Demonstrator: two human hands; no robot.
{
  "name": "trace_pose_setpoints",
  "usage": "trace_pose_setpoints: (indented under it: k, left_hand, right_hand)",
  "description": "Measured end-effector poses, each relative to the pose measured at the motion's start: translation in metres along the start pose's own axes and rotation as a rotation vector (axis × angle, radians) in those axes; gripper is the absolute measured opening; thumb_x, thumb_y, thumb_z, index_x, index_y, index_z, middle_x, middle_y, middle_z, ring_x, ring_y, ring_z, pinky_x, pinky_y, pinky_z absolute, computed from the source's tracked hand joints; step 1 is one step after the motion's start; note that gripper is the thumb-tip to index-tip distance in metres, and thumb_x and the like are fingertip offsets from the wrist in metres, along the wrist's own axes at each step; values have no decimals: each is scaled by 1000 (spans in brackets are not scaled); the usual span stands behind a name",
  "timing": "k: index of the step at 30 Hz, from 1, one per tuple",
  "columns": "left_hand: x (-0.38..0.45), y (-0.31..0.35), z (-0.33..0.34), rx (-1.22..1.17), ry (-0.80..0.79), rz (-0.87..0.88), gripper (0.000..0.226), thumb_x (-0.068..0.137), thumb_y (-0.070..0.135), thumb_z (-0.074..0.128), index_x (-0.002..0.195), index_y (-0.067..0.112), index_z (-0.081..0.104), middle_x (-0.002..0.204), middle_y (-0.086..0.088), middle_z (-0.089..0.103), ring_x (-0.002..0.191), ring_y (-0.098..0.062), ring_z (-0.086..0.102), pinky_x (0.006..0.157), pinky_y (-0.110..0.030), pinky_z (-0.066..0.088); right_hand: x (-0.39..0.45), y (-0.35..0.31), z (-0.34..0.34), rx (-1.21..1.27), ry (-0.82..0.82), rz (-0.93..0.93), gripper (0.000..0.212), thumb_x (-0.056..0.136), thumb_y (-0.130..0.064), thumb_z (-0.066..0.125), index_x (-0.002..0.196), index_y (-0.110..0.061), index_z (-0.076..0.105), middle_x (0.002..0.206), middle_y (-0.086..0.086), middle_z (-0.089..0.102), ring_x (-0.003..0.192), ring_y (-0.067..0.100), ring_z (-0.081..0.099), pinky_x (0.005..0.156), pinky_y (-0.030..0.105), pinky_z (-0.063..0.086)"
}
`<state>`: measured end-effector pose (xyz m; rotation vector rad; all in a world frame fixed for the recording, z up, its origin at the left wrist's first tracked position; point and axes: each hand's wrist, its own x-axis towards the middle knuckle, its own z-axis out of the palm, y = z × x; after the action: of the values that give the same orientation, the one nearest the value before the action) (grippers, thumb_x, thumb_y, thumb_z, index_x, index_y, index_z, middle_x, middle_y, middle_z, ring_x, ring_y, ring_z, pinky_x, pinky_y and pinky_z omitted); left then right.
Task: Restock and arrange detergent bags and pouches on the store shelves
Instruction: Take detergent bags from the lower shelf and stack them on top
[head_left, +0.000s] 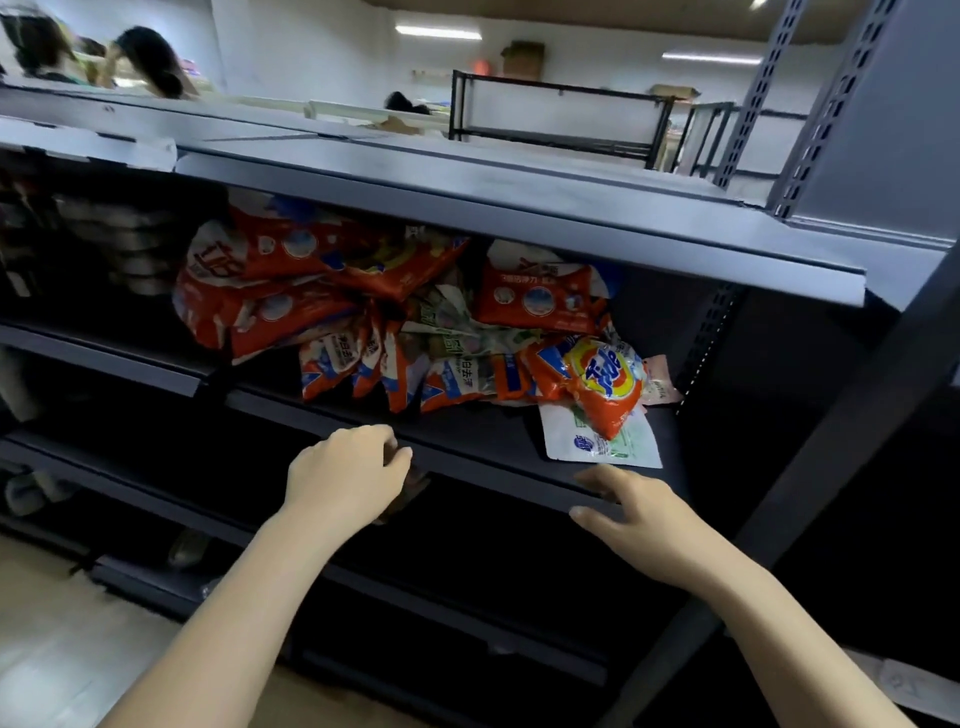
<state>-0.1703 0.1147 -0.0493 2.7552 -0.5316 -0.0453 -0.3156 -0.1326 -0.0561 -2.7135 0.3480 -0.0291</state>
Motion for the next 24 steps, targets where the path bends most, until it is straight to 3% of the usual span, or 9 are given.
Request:
trace_pose_setpoints:
  k: [7, 17, 22, 24]
  left_hand:
    - [61, -11, -10, -69, -43, 76, 28, 95, 50, 42, 102, 29, 59, 88, 9, 64, 75, -13, 60, 67, -30, 52]
    - [132, -22, -6, -89, 166, 37, 23, 93, 45, 42, 95, 24, 52, 90, 4, 55, 77, -21, 51, 61, -31, 40]
    - [156, -42, -8, -118, 207, -15, 27, 90, 41, 43, 103, 21, 56, 101, -5, 61, 79, -28, 52, 65, -32, 39]
    - [167, -55, -12, -129, 198, -53, 27, 88, 37, 46, 103, 19, 57, 101, -7, 62, 76, -27, 51, 64, -32, 41]
  right_hand:
    - [41, -5, -7, -20, 30, 88, 43, 91, -45, 55, 130, -27, 50, 132, -7, 56, 119, 11, 52, 97, 30, 45]
    - [125, -12, -5, 34, 88, 81, 41, 92, -44, 55, 129, -27, 50, 128, -7, 56, 114, 13, 53, 85, 24, 41]
    - [160, -28, 0, 65, 104, 65, 29, 88, -51, 55, 114, -39, 51, 111, -14, 59, 91, 2, 57, 68, 19, 46]
    - [176, -38, 1, 42, 89, 78, 39, 90, -49, 55, 125, -34, 50, 120, -10, 56, 102, 14, 57, 78, 27, 48]
